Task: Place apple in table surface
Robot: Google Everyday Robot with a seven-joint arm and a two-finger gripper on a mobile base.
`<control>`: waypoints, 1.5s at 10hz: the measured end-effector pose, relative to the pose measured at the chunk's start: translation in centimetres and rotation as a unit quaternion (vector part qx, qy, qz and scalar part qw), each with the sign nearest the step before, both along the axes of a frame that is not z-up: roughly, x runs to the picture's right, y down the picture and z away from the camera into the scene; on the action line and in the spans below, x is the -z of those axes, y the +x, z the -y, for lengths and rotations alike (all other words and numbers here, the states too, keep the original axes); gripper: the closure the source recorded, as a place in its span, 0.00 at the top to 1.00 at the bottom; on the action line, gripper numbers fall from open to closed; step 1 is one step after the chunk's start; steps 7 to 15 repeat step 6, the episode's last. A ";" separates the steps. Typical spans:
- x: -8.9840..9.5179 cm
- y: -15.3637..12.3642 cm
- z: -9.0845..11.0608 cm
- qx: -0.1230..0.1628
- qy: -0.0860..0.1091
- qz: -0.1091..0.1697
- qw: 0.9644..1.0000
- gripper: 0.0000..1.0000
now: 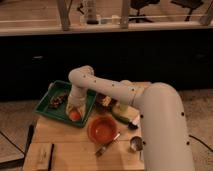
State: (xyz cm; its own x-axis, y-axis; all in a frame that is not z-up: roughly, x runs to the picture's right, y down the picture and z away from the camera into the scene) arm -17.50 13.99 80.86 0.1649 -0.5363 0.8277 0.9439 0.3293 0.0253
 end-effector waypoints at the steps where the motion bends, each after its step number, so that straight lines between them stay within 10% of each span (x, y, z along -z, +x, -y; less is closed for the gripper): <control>1: 0.5 -0.4 0.6 0.001 0.009 0.000 1.000 0.00; 15: 2.3 -1.2 1.6 0.003 0.033 0.006 0.999 0.00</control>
